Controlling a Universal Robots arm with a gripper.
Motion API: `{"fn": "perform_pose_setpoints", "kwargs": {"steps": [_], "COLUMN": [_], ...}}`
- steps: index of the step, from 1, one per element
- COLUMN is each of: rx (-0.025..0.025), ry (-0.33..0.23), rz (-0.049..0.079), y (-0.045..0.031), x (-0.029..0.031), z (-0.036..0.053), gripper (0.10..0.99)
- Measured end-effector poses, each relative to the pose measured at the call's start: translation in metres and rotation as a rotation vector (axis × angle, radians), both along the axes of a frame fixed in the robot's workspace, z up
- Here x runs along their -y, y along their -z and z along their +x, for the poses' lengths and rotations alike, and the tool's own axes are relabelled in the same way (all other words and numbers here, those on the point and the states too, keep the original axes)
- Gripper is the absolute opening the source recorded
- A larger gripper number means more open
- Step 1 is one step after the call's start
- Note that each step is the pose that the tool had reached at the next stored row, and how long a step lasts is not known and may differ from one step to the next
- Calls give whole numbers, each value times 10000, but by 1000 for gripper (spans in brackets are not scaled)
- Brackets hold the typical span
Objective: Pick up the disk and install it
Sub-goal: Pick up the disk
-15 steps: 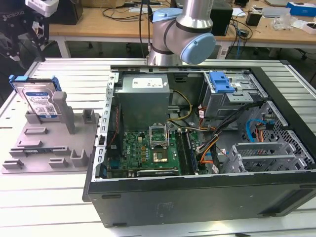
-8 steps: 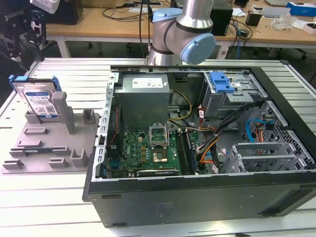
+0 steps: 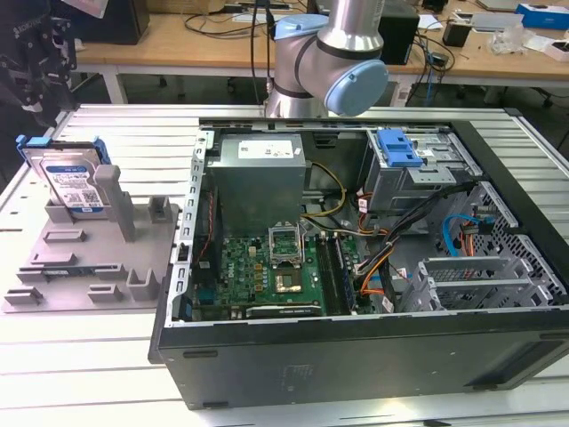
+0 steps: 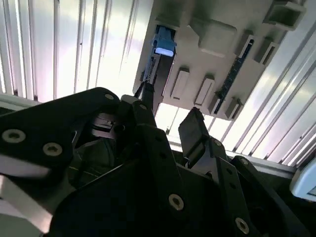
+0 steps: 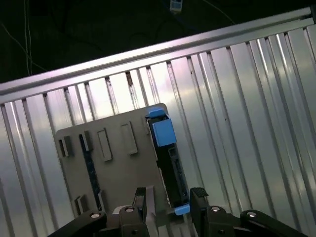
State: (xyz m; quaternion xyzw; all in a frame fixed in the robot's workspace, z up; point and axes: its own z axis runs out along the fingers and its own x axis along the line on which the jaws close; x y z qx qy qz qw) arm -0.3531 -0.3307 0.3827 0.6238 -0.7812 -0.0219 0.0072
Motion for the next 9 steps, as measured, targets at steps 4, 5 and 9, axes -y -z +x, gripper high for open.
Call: {"fn": "perform_pose_setpoints", "kwargs": {"steps": [4, 5, 9], "rx": [9, 9, 9], "ry": [-1036, -1374, -1903], "rz": [0, 1, 0], "y": [0, 0, 0], "x": [0, 0, -1], "z": [0, 0, 4], "gripper": [482, 482, 482]}}
